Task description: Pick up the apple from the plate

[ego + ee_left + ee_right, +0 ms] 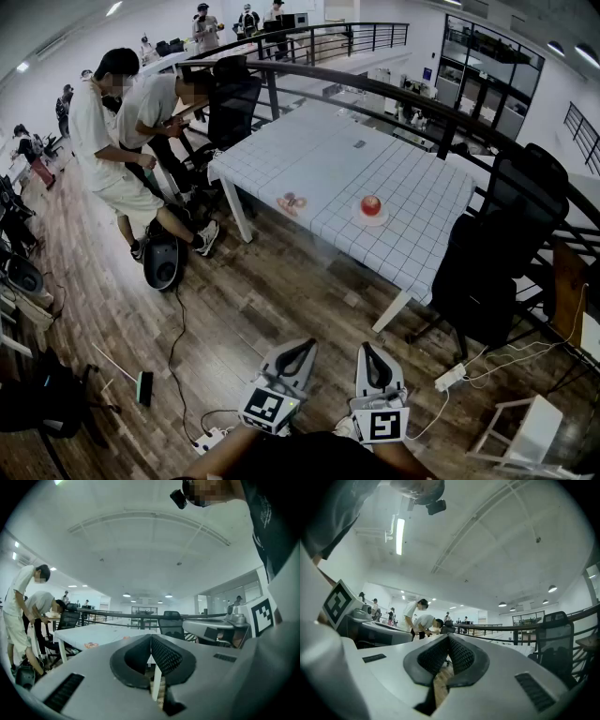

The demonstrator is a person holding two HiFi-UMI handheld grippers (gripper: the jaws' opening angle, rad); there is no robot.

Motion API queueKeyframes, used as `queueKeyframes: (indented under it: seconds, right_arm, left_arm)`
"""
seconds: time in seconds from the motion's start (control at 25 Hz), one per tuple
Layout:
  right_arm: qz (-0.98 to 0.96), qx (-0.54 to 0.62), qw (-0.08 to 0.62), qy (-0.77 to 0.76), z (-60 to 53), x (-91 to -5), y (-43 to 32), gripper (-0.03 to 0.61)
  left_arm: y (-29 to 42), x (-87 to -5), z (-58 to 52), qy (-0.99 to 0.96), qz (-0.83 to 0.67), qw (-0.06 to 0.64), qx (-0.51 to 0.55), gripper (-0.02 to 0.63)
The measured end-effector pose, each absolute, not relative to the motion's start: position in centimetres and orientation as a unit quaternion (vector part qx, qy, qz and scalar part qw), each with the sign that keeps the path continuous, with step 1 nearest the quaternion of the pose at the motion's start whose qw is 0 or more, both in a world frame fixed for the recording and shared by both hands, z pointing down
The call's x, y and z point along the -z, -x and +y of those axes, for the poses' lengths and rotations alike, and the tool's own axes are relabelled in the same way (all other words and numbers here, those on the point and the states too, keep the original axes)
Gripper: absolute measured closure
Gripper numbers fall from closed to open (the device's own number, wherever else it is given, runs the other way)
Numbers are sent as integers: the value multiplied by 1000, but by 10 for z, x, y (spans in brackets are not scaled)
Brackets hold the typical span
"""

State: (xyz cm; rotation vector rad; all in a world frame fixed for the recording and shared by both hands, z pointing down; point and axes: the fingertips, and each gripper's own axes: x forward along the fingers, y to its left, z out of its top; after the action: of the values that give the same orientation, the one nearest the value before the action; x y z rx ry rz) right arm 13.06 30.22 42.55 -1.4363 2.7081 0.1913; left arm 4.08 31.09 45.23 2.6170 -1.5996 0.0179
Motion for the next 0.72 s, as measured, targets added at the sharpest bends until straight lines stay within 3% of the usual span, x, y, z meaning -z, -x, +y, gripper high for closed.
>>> queueKeyframes:
  seconds: [0.72]
  right_arm:
    - [872, -64, 21, 484, 306, -431, -64, 555]
  left_arm:
    - [27, -455, 309, -857, -516, 16, -16, 592]
